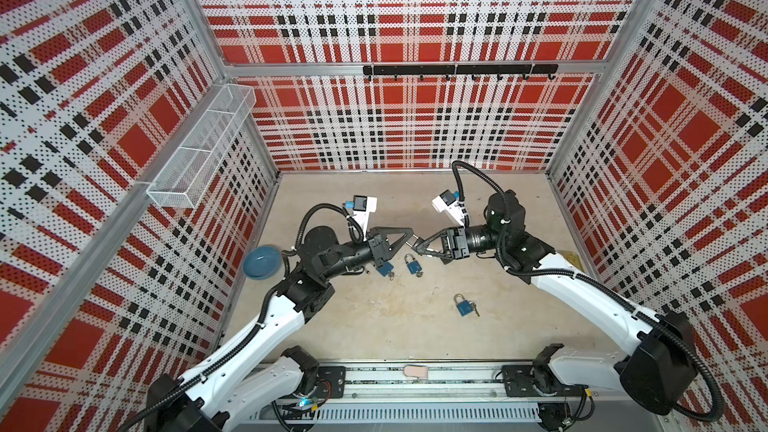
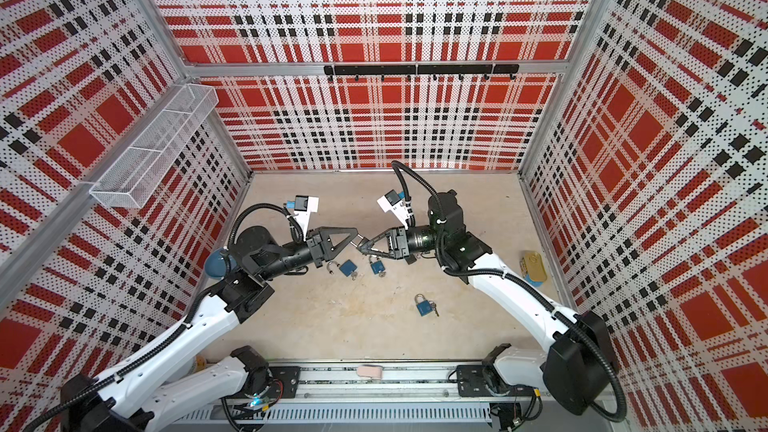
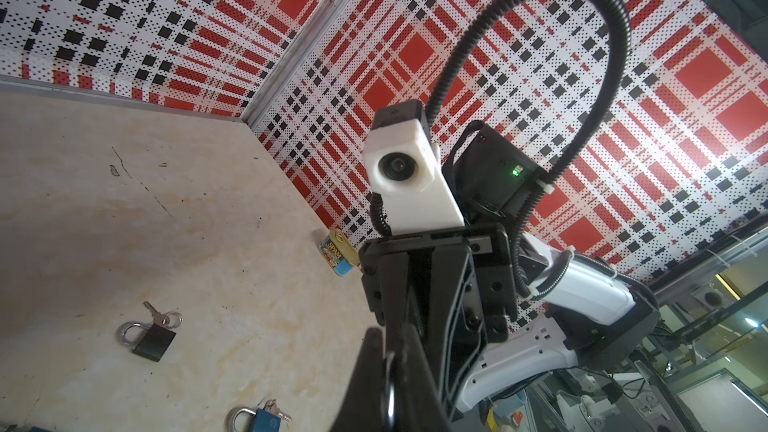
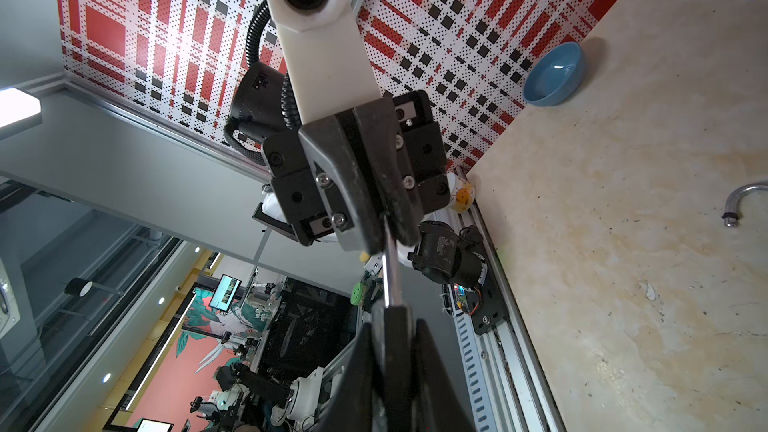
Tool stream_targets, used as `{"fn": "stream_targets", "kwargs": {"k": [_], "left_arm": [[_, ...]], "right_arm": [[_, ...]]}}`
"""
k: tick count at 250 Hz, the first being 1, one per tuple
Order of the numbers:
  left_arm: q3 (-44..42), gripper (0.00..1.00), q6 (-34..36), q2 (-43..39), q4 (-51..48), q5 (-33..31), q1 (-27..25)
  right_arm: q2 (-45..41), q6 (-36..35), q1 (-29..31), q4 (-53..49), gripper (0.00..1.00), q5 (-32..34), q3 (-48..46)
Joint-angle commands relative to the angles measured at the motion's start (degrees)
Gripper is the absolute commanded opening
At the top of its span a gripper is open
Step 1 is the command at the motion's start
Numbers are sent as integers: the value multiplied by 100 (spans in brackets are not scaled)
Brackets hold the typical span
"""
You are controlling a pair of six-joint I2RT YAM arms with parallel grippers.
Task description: Lock with the key
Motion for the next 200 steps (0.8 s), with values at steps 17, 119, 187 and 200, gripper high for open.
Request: {"fn": "stream_targets", "kwargs": {"k": [17,119,187,200], "left_arm": [[-299,0,49,182,-711,39,-302],[-585,0,-180,96,-587,-260,-702],[-1034,0,-496,-27,-316,-522,-1063],[-1076,0,-519,-51,-280,-587,-1126]], "right_arm": [[-79,-382,62,582,0,82,459],[-141,-883,63,-16,0,370,664],[-64,-1166,36,-335,0,543,857],[-46,-1192,37,-360,0,578,875]]}}
